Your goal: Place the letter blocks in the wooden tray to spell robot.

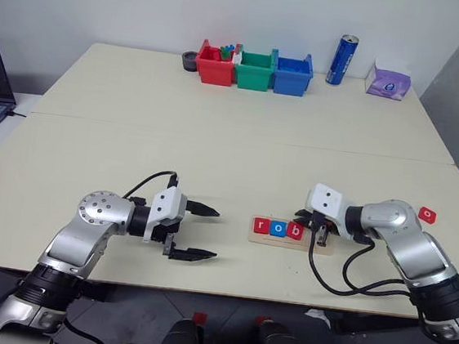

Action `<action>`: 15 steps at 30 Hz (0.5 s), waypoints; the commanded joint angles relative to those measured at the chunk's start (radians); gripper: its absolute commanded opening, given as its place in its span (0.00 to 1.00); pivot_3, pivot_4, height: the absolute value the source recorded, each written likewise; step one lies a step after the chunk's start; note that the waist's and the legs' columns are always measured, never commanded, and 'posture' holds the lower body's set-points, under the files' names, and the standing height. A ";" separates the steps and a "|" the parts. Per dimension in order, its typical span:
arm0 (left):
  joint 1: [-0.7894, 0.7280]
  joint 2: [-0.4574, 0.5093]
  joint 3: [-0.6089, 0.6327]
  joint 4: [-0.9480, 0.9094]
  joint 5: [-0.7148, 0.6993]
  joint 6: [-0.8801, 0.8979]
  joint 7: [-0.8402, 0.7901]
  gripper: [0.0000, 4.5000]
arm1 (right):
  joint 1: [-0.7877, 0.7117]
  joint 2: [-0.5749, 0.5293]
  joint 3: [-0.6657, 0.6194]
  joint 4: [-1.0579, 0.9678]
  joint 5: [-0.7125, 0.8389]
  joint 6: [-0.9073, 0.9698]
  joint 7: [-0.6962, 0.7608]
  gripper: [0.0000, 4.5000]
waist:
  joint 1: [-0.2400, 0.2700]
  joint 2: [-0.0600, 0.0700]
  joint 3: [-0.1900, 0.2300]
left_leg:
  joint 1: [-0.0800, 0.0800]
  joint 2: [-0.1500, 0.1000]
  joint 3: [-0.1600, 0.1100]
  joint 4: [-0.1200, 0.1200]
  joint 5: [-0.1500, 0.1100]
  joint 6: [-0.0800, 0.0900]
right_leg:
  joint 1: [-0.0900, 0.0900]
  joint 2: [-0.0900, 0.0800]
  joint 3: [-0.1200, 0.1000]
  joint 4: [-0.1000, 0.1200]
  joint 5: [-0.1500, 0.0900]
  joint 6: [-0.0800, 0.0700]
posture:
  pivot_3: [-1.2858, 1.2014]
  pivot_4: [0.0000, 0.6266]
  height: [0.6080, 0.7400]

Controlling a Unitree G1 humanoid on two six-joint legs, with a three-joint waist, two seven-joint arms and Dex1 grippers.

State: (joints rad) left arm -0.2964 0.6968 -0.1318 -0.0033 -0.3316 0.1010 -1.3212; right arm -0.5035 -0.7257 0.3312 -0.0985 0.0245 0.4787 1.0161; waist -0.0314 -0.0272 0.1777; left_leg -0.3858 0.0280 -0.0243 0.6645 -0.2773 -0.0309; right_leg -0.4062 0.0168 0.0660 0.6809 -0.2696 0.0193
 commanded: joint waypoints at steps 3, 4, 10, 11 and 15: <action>0.003 0.003 0.010 -0.014 0.000 -0.021 0.000 1.00 | -0.011 -0.009 -0.017 -0.064 0.023 0.012 0.041 0.14 | 0.000 0.000 0.000 | 0.000 0.000 0.000 0.000 0.000 0.000 | 0.000 0.000 0.000 0.000 0.000 0.000 | 0.52 0.24 1.00; 0.003 0.002 0.010 -0.013 0.000 -0.021 0.000 1.00 | -0.010 -0.010 -0.016 -0.067 0.023 0.015 0.045 0.14 | 0.000 0.000 0.000 | 0.000 0.000 0.000 0.000 0.000 0.000 | 0.000 0.000 0.000 0.000 0.000 0.000 | 0.52 0.24 1.00; 0.004 0.002 0.009 -0.007 0.003 -0.029 -0.001 1.00 | -0.018 0.005 -0.041 -0.053 0.010 0.003 0.009 0.14 | 0.000 0.000 0.000 | 0.000 0.000 0.000 0.000 0.000 0.000 | 0.000 0.000 0.000 0.000 0.000 0.000 | 0.52 0.24 1.00; 0.004 0.002 0.010 -0.006 0.003 -0.030 -0.001 1.00 | -0.025 0.003 -0.056 -0.053 0.019 0.010 0.007 0.14 | 0.000 0.000 0.000 | 0.000 0.000 0.000 0.000 0.000 0.000 | 0.000 0.000 0.000 0.000 0.000 0.000 | 0.52 0.24 1.00; 0.006 0.001 0.011 -0.006 0.000 -0.029 0.001 1.00 | -0.014 -0.024 -0.122 -0.092 0.065 0.050 0.012 0.14 | 0.000 0.000 0.000 | 0.000 0.000 0.000 0.000 0.000 0.000 | 0.000 0.000 0.000 0.000 0.000 0.000 | 0.52 0.24 1.00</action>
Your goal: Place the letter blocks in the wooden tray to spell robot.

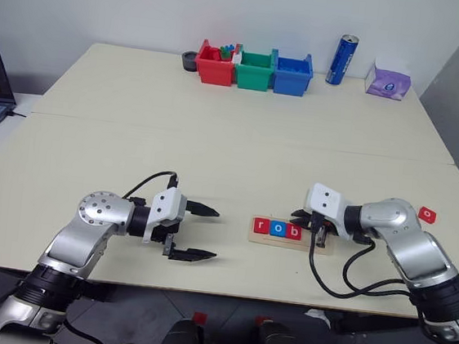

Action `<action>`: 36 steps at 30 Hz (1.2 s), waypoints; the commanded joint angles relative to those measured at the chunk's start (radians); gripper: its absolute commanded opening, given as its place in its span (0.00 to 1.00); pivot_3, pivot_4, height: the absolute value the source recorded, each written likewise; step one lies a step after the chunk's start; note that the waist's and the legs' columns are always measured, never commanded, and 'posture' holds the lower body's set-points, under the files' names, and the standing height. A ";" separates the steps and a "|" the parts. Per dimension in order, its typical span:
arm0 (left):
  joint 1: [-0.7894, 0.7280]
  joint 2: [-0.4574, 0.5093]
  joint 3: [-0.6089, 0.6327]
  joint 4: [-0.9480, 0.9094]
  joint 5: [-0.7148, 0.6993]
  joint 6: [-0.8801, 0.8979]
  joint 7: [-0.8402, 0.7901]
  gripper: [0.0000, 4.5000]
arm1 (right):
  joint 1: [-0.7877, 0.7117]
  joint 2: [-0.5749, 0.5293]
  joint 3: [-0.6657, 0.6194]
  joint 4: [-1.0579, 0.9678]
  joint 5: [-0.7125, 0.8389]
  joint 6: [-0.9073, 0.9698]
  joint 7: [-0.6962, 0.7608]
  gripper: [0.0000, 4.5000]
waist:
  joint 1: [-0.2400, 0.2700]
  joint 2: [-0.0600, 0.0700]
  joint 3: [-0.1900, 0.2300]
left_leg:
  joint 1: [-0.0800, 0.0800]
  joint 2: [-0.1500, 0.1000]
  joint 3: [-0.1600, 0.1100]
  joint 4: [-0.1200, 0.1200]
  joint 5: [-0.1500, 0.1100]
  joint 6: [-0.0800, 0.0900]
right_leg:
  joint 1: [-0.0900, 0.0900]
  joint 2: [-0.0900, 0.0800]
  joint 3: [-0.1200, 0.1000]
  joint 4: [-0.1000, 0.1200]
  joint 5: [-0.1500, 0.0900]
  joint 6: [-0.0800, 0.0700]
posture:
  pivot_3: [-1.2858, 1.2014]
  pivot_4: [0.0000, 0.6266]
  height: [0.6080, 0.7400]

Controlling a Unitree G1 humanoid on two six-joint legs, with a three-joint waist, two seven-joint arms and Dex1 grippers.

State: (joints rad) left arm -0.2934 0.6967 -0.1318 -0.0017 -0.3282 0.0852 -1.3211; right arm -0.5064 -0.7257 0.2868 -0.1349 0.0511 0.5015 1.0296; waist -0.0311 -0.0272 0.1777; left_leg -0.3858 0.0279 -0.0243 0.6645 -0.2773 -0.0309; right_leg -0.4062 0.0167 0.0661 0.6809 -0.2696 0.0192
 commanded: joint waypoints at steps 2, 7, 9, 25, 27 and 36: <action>0.005 -0.001 0.013 -0.012 -0.007 -0.009 0.005 1.00 | 0.016 -0.036 -0.124 -0.087 0.069 0.061 -0.009 0.14 | 0.000 0.000 0.000 | 0.000 0.000 0.000 0.000 0.000 0.000 | 0.000 0.000 0.000 0.000 0.000 0.000 | 0.52 0.24 1.00; 0.008 -0.011 0.015 -0.029 -0.019 0.005 0.018 1.00 | 0.107 -0.031 -0.307 -0.133 0.132 0.174 -0.116 0.22 | 0.002 0.000 0.000 | -0.001 0.000 -0.001 0.000 0.000 0.000 | 0.000 0.000 -0.001 0.000 0.000 0.000 | 0.52 0.24 1.00; 0.006 -0.017 0.016 -0.039 -0.031 0.023 0.023 1.00 | 0.157 -0.016 -0.393 -0.143 0.148 0.208 -0.179 0.33 | 0.003 0.000 0.000 | -0.001 0.000 0.000 0.000 0.000 0.000 | 0.000 0.000 0.000 0.000 0.000 0.000 | 0.52 0.24 1.00; -0.049 -0.036 0.014 -0.077 -0.094 0.130 0.020 1.00 | 0.425 0.324 -0.777 -0.194 0.119 0.144 -0.744 1.00 | -0.004 0.001 0.000 | 0.001 0.000 0.001 -0.001 0.000 0.000 | 0.000 0.000 0.004 0.001 -0.003 0.005 | 0.52 0.24 1.00; -0.060 -0.040 0.008 -0.071 -0.090 0.130 0.016 1.00 | 0.369 0.313 -0.771 -0.107 0.091 0.104 -0.799 1.00 | -0.006 0.001 -0.001 | 0.002 -0.001 0.003 0.000 0.000 0.000 | 0.000 0.000 0.006 0.001 -0.002 0.006 | 0.52 0.24 1.00; -0.082 -0.049 -0.001 -0.104 -0.095 0.165 0.030 1.00 | 0.015 0.203 -0.752 0.526 0.013 -0.080 -0.979 1.00 | -0.011 0.002 -0.001 | 0.002 -0.001 0.005 -0.002 0.000 0.000 | 0.000 0.002 0.005 0.000 0.001 0.000 | 0.52 0.24 1.00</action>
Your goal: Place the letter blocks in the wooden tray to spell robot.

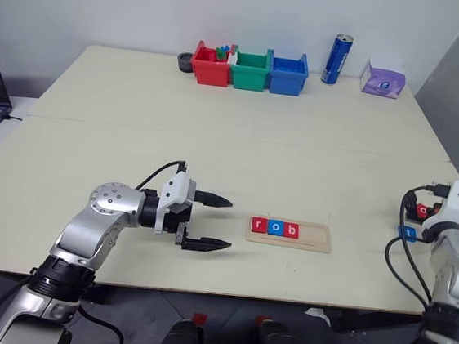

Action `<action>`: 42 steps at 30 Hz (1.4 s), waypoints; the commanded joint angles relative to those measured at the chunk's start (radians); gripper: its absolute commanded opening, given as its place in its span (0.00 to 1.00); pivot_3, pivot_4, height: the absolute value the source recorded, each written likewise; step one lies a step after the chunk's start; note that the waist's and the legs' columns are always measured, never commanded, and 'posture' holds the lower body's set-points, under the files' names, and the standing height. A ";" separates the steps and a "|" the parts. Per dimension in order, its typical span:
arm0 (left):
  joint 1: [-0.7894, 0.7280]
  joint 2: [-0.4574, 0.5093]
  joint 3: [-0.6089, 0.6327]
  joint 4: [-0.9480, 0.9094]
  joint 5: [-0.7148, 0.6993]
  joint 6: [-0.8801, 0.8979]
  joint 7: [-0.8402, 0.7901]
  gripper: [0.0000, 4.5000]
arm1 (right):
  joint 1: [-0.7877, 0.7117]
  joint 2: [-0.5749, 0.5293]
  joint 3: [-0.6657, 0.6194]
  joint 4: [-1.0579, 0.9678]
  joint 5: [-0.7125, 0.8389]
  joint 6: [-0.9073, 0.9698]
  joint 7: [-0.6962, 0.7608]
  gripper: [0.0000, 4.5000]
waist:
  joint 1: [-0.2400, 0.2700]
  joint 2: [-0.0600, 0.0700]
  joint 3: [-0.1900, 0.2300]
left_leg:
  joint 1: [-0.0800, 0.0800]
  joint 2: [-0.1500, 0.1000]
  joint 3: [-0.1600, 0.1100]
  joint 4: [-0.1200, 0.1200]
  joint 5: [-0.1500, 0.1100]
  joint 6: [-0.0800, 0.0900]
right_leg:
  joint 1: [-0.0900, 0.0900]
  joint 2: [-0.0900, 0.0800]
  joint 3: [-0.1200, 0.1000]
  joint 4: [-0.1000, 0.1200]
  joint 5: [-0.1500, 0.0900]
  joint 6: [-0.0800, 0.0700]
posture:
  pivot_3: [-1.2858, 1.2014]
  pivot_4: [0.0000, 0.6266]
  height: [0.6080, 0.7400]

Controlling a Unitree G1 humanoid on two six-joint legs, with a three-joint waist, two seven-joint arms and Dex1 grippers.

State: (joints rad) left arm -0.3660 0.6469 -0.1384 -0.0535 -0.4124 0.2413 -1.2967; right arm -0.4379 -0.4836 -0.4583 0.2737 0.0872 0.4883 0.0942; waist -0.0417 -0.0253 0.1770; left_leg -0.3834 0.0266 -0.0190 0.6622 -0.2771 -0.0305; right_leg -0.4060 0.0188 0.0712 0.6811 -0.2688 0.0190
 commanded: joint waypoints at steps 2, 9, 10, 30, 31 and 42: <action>-0.005 0.004 0.010 -0.066 -0.012 0.017 0.012 1.00 | -0.116 -0.063 -0.012 0.249 -0.010 -0.071 -0.059 1.00 | -0.001 0.000 0.000 | -0.001 0.000 0.000 0.000 0.000 0.000 | -0.001 0.000 0.000 0.000 0.000 0.000 | 0.52 0.24 1.00; 0.018 0.016 0.024 -0.094 -0.013 0.030 0.031 1.00 | -0.174 -0.085 -0.006 0.405 0.037 -0.011 -0.051 0.91 | -0.005 0.000 0.000 | -0.001 0.000 0.000 0.000 0.000 0.000 | 0.000 -0.001 0.001 -0.001 0.000 0.000 | 0.52 0.24 1.00; 0.021 0.017 0.026 -0.095 -0.013 0.029 0.032 1.00 | -0.171 -0.081 -0.009 0.397 0.046 0.002 -0.052 0.87 | -0.005 0.000 0.000 | -0.001 0.000 0.000 0.000 0.000 0.000 | 0.000 -0.001 0.000 -0.001 0.000 0.000 | 0.52 0.24 1.00; 0.058 0.035 0.037 -0.036 0.007 -0.041 0.005 1.00 | 0.140 0.033 0.076 -0.522 0.229 0.401 -0.041 0.32 | 0.000 0.004 0.000 | -0.002 0.002 -0.004 0.000 0.000 0.000 | -0.001 -0.001 0.000 0.000 -0.001 0.000 | 0.52 0.24 1.00; 0.061 0.039 0.037 -0.032 0.008 -0.046 0.001 1.00 | 0.182 0.051 0.095 -0.619 0.252 0.454 -0.041 0.32 | 0.000 0.004 0.000 | -0.002 0.002 -0.005 -0.001 0.000 0.000 | -0.001 -0.001 0.000 0.000 -0.001 0.001 | 0.52 0.24 1.00; 0.062 0.040 0.020 -0.008 0.024 -0.078 -0.026 1.00 | 0.472 0.314 0.211 -1.015 0.226 0.603 -0.187 0.32 | 0.001 0.004 0.000 | -0.003 0.001 -0.005 0.001 0.000 0.000 | -0.001 -0.002 0.000 -0.001 -0.004 0.005 | 0.52 0.24 1.00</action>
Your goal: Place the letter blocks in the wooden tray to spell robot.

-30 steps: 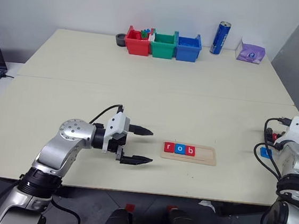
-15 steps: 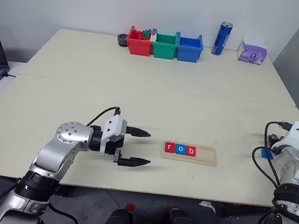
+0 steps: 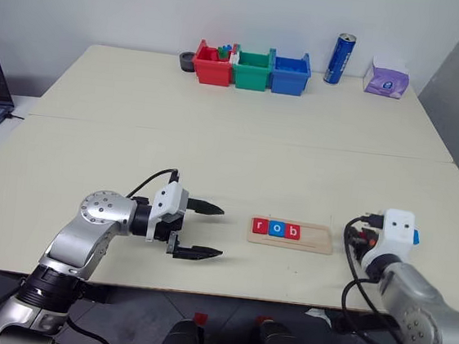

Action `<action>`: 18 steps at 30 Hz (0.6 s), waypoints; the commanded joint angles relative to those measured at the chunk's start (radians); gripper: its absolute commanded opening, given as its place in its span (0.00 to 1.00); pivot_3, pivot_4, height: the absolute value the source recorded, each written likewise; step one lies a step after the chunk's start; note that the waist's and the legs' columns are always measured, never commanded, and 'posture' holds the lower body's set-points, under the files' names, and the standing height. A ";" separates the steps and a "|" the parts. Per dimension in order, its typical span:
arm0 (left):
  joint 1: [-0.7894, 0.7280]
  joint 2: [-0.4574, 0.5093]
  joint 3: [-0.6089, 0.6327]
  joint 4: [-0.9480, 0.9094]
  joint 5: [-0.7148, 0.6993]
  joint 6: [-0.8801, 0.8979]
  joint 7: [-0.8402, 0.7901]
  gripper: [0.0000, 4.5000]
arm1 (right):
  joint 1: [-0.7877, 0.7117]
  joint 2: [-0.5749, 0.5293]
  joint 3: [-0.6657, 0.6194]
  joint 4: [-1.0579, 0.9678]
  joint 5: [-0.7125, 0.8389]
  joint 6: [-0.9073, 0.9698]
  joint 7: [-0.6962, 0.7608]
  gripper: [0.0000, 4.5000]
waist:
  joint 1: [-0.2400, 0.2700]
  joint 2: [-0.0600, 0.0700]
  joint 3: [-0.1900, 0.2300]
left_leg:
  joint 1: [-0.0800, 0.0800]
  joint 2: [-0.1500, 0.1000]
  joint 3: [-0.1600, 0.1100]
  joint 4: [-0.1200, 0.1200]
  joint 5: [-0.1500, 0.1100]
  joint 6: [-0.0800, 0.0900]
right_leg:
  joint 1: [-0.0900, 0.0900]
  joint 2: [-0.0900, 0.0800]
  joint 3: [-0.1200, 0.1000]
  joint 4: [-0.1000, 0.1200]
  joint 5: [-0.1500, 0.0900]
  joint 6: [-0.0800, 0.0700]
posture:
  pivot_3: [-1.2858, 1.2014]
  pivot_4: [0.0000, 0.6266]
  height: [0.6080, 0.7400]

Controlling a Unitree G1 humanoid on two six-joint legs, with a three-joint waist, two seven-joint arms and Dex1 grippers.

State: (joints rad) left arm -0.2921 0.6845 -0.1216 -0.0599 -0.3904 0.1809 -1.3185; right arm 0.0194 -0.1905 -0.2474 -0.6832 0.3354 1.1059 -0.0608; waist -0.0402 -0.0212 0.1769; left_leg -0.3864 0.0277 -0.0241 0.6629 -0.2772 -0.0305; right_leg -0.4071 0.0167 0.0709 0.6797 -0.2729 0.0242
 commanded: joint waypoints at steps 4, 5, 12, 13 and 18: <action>-0.020 0.002 0.002 0.006 0.007 -0.022 -0.012 1.00 | 0.041 0.060 0.011 -0.072 -0.029 -0.001 -0.042 0.32 | -0.001 0.000 0.000 | 0.001 0.001 0.000 0.000 0.000 0.000 | 0.000 0.000 0.000 0.000 0.000 0.000 | 0.52 0.24 1.00; -0.022 0.002 0.001 0.008 0.008 -0.023 -0.013 1.00 | 0.044 0.071 0.007 -0.067 -0.034 -0.002 -0.048 0.32 | -0.001 0.000 0.000 | 0.001 0.001 0.000 0.000 0.000 0.000 | 0.000 0.001 0.000 0.000 0.000 0.000 | 0.52 0.24 1.00; -0.019 -0.004 -0.001 -0.009 0.010 -0.016 -0.004 1.00 | 0.002 0.177 -0.091 -0.039 -0.018 -0.043 -0.070 0.76 | -0.001 0.000 0.000 | 0.001 0.001 0.000 0.000 0.000 0.000 | 0.000 0.001 0.000 0.000 0.000 0.000 | 0.52 0.24 1.00; -0.018 -0.004 -0.001 -0.009 0.010 -0.016 -0.003 1.00 | -0.009 0.190 -0.105 -0.044 -0.011 -0.046 -0.070 0.84 | -0.001 0.000 0.000 | 0.001 0.001 0.000 0.000 0.000 0.000 | 0.000 0.001 0.000 0.000 0.000 0.000 | 0.52 0.24 1.00; -0.016 -0.001 0.000 -0.007 0.014 -0.019 -0.003 1.00 | -0.113 0.149 -0.165 -0.095 0.042 -0.039 -0.023 0.99 | -0.002 0.000 0.000 | 0.001 0.001 0.000 0.000 0.000 0.000 | -0.001 0.001 0.000 0.000 0.000 0.000 | 0.52 0.24 1.00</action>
State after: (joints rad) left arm -0.2996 0.6811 -0.1237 -0.0422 -0.3752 0.1702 -1.3207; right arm -0.0677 -0.0194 -0.3821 -0.7124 0.3418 1.0779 -0.1076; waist -0.0421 -0.0208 0.1771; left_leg -0.3857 0.0286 -0.0241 0.6624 -0.2772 -0.0305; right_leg -0.4077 0.0177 0.0708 0.6802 -0.2730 0.0239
